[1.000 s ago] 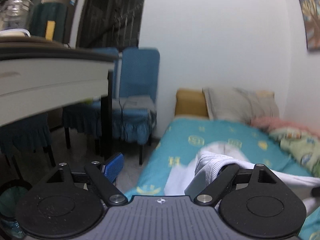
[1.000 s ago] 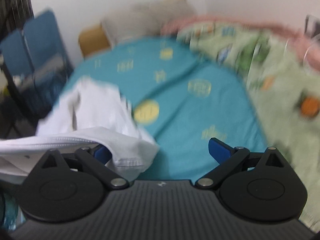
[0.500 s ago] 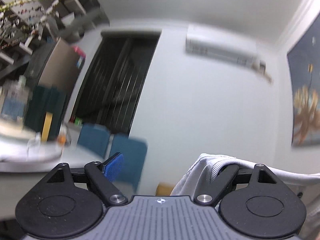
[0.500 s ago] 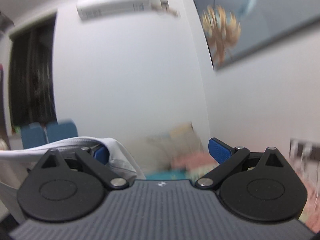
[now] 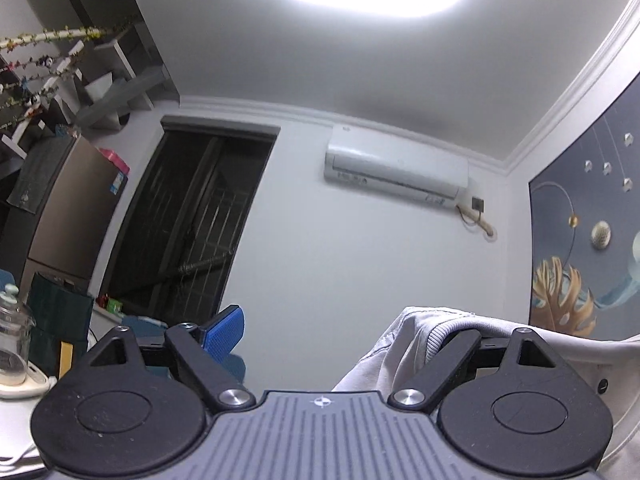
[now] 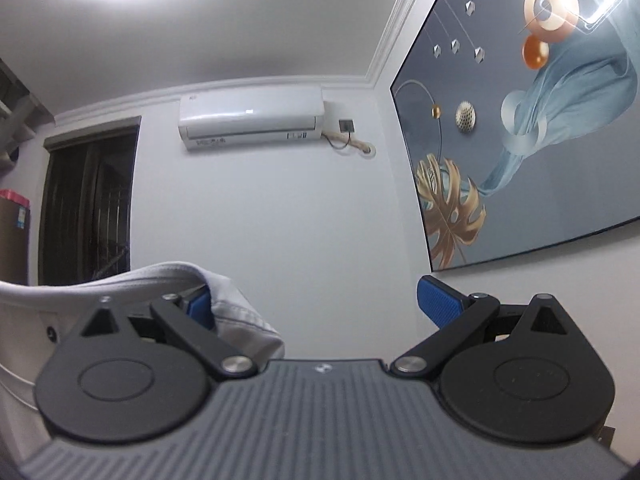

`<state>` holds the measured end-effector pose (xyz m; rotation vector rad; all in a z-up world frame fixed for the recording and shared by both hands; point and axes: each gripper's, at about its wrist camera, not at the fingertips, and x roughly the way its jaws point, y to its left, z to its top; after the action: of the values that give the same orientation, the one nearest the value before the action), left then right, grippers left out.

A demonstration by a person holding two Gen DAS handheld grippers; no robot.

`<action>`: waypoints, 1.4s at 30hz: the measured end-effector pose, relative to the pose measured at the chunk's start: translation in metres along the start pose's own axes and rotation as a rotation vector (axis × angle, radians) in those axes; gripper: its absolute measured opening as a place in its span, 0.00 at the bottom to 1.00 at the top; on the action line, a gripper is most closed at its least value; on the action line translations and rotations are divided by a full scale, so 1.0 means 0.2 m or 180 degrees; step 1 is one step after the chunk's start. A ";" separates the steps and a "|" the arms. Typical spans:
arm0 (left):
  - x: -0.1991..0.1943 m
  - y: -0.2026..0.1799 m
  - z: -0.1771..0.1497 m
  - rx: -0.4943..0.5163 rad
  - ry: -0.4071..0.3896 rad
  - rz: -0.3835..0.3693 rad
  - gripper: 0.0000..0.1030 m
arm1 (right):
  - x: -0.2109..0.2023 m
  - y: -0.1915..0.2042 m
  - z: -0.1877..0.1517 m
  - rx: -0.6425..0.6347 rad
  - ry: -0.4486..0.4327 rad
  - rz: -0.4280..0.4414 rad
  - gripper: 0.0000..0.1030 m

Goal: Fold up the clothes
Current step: 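Raise the T-shirt high with both grippers to shake it out, then lower the T-shirt flat onto the bed with both grippers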

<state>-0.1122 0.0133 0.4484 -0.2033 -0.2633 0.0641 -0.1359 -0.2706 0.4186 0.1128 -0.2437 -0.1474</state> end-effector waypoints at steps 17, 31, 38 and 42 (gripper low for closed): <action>1.29 0.16 -1.35 0.0333 0.0767 0.0331 0.86 | 1.20 -0.01 -1.22 -0.0045 0.1093 -0.0169 0.98; 2.71 0.41 -3.38 0.0660 0.2284 0.0361 0.86 | 2.60 -0.03 -3.04 -0.0346 0.2216 -0.0412 0.98; 2.85 0.51 -4.06 0.0623 0.3436 0.0099 0.88 | 2.74 -0.01 -3.71 -0.0375 0.3349 0.0202 0.98; 2.87 0.50 -4.13 0.0768 0.3827 -0.0136 0.92 | 2.76 0.03 -3.72 -0.0092 0.3499 0.0550 0.98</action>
<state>0.6558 0.0046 -0.2076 0.0281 0.9348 -0.0747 0.5793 -0.2822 -0.1708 0.1291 0.8433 0.0958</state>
